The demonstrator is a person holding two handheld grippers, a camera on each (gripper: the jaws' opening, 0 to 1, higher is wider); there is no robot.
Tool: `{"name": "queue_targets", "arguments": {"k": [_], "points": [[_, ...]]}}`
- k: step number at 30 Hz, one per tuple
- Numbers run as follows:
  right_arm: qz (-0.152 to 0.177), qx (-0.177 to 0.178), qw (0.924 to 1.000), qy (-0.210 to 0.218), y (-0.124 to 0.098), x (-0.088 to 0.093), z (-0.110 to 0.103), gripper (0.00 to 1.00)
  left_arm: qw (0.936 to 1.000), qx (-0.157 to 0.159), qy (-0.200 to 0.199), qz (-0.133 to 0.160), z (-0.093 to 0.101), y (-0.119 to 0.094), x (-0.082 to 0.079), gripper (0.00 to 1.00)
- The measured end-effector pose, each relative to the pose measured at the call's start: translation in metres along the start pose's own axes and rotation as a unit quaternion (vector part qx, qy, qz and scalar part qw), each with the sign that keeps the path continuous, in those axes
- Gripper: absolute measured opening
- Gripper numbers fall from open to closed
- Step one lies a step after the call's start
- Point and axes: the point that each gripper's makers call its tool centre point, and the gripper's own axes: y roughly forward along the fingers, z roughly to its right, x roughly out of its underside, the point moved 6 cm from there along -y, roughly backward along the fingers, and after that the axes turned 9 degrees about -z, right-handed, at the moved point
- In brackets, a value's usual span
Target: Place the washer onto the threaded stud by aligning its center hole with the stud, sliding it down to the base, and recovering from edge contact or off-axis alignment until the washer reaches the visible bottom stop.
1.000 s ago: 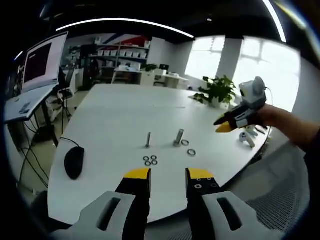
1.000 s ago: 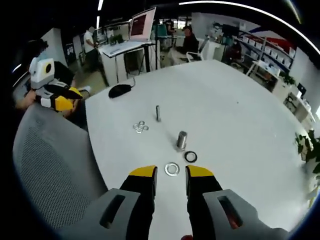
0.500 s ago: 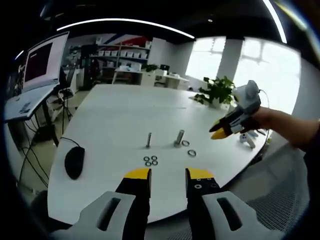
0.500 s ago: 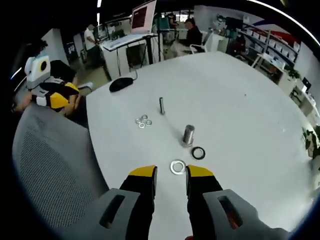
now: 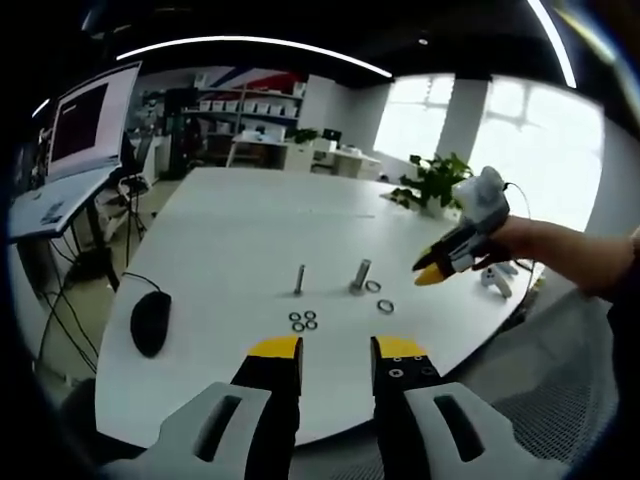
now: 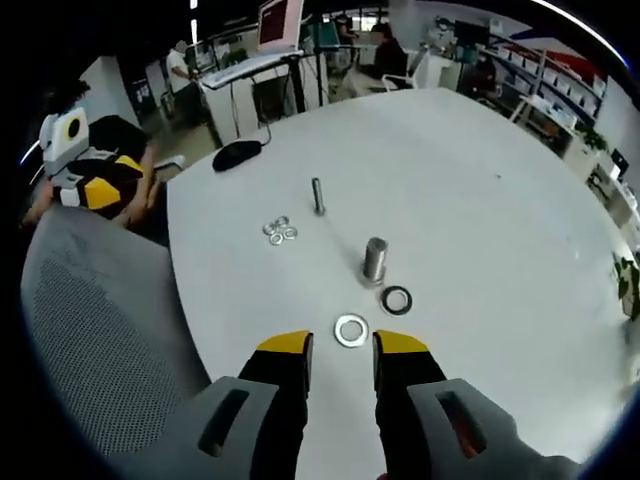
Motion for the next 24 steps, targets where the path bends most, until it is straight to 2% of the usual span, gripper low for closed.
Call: {"name": "queue_targets", "arguments": {"k": [11, 24], "points": [[-0.018, 0.007, 0.9998, 0.004, 0.011, 0.006, 0.015, 0.26, 1.0000, -0.001, -0.002, 0.000, -0.001, 0.000, 0.000, 0.25], [-0.026, 0.005, 0.9996, 0.007, 0.027, 0.006, 0.012, 0.26, 1.0000, 0.000, -0.001, 0.001, 0.000, 0.000, 0.000, 0.24]]}}
